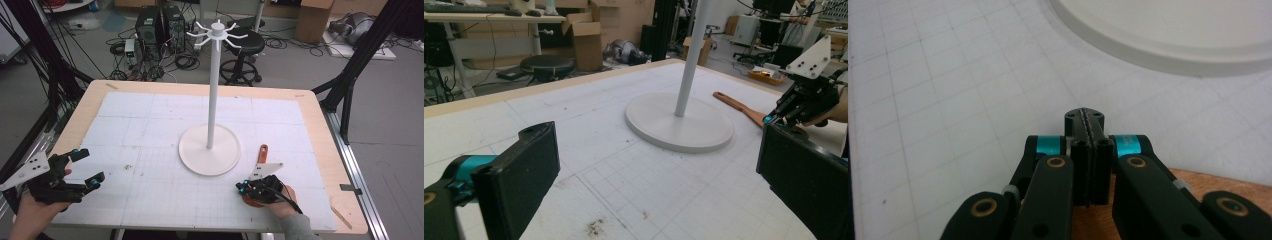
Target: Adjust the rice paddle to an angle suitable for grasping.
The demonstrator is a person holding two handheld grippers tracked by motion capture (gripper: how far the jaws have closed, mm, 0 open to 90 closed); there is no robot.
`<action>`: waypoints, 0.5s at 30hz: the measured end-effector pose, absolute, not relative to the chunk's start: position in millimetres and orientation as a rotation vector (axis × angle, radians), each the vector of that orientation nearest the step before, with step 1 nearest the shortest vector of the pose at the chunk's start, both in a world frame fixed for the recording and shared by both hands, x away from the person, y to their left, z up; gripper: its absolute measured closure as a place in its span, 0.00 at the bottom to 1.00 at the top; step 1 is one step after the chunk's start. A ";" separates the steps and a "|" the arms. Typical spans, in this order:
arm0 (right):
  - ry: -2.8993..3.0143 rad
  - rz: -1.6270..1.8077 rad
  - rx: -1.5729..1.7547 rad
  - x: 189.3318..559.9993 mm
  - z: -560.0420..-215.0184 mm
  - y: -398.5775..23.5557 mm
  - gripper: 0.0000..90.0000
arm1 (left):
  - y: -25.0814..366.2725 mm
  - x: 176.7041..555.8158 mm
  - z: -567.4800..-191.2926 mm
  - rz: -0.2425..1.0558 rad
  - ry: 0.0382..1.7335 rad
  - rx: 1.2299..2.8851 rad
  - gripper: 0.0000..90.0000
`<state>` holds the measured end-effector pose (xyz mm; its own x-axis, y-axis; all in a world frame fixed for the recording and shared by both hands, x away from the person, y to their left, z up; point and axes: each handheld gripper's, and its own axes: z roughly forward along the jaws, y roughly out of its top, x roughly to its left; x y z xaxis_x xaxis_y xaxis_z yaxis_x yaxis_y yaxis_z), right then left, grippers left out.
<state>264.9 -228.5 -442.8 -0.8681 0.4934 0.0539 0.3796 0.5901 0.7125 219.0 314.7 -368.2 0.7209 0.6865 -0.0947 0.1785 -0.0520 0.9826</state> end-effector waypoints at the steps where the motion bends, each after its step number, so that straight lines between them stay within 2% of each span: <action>1: 2.668 1.135 0.748 262.9 -442.3 -232.8 1.00 | 313.8 219.9 -368.4 0.475 0.716 1.602 0.04; 15: 2.653 1.145 0.813 253.3 -442.1 -254.2 1.00 | 309.6 225.1 -369.0 0.462 0.706 1.605 0.05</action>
<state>253.3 -254.2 -442.1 -0.8444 0.5293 0.0823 0.4231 0.5648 0.7085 225.1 309.6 -369.0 0.7316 0.6746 -0.0986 0.1805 -0.0523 0.9822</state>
